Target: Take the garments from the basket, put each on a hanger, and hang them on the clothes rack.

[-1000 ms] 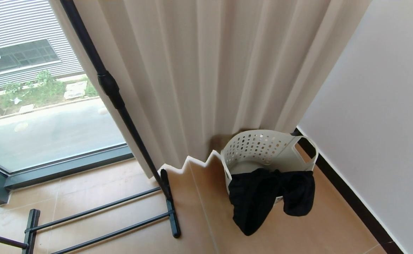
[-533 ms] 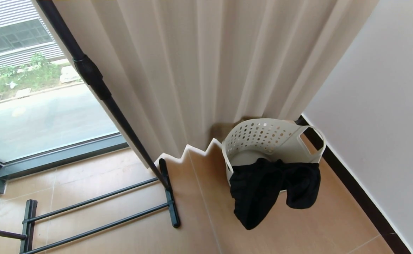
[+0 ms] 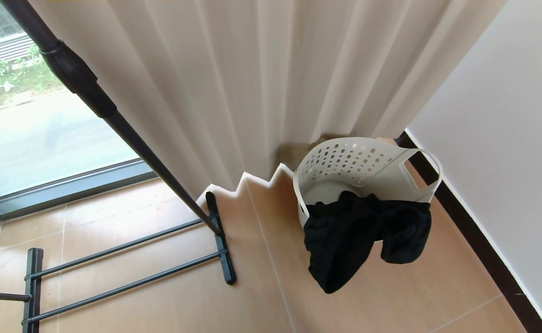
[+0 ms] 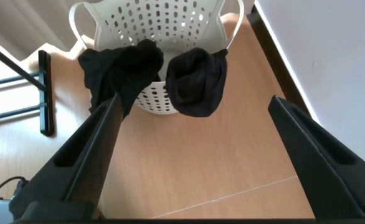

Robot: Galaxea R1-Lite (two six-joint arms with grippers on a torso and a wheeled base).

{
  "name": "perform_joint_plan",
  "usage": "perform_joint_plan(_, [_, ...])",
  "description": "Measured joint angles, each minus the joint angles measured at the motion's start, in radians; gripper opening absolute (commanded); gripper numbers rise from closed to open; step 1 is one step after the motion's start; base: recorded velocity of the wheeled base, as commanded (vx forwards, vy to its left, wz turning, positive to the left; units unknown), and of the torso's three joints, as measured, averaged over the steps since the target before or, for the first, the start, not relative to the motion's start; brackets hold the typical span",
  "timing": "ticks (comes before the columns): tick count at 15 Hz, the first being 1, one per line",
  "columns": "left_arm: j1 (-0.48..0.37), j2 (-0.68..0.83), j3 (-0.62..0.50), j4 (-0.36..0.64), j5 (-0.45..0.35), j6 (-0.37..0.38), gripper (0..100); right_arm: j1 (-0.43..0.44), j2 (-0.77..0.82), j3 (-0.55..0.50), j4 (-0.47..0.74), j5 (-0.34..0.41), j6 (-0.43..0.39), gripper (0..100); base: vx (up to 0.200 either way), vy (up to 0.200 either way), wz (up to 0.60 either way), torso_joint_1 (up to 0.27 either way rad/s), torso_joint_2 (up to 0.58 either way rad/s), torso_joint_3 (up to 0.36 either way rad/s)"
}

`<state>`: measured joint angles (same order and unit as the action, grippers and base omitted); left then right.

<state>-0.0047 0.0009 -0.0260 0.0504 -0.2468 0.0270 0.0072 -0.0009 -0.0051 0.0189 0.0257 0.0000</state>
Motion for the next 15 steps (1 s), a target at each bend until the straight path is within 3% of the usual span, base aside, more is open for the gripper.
perform_joint_plan(4, [0.001,0.000,0.000,0.000,0.003,0.000,100,0.014,0.092,-0.005,0.012,0.032,-0.043,100,0.000,0.000,0.00,0.001,0.00,-0.019])
perform_joint_plan(8, [0.001,0.000,0.000,0.000,0.004,-0.001,100,0.094,0.400,-0.048,-0.038,0.072,-0.083,100,0.000,0.000,0.00,0.000,0.00,0.000])
perform_joint_plan(11, [0.001,0.000,0.001,0.000,0.004,0.000,100,0.135,0.696,-0.179,-0.073,0.076,-0.205,100,0.000,0.000,0.00,0.000,0.00,0.000])
perform_joint_plan(15, [0.001,0.000,0.001,0.000,0.004,0.000,100,0.179,1.088,-0.479,-0.089,0.047,-0.429,100,0.000,0.000,0.00,0.000,0.00,0.000])
